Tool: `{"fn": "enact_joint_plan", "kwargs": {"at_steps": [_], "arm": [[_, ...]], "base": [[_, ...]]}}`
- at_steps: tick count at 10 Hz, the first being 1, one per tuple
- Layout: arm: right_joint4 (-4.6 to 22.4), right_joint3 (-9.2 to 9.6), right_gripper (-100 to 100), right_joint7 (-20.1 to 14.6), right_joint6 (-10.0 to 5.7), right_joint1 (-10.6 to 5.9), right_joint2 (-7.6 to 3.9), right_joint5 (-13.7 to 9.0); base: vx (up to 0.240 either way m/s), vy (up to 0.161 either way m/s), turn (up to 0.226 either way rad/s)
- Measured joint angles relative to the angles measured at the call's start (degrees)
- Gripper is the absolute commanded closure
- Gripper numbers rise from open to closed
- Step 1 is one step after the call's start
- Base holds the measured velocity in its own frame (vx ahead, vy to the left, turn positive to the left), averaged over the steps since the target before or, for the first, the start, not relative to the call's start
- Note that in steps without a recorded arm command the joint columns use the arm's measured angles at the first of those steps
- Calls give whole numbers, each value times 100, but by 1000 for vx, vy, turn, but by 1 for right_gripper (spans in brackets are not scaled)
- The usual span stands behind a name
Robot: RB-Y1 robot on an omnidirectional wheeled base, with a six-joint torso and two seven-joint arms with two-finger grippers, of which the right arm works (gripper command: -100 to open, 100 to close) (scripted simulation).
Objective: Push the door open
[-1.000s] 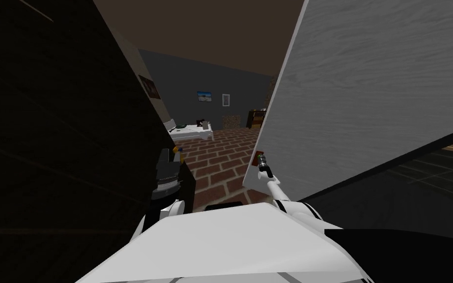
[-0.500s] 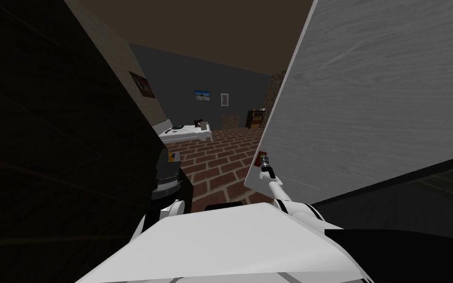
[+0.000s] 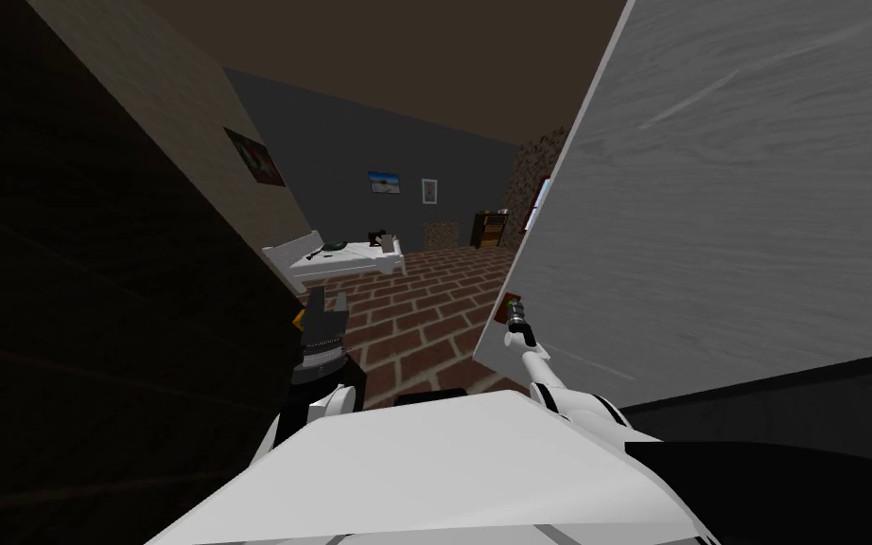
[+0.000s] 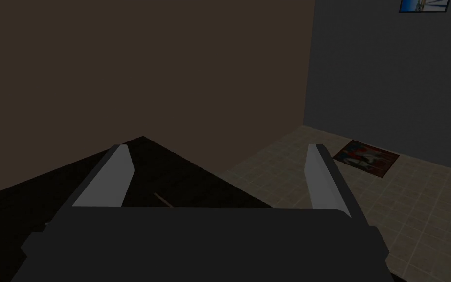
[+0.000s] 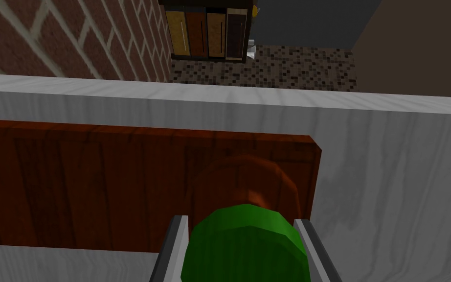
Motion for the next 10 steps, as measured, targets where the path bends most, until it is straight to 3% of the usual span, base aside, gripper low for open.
{"fn": "enact_joint_plan", "kwargs": {"at_steps": [1, 3, 4, 7, 8, 10], "arm": [[-120, -113, 100, 67, 53, 55, 26, -27], [1, -139, 100, 37, 8, -1, -84, -48], [-139, -227, 100, 71, 75, 106, -47, -77], [55, -329, 100, 87, 14, 84, -126, -116], [7, -422, 100, 144, 40, 116, -98, -139], [245, -497, 100, 138, -88, 56, -208, -169]], "base": [[124, 24, -36], [109, 23, -27], [169, 42, -79], [161, 32, -49], [190, 51, -66], [207, 58, -62]]}}
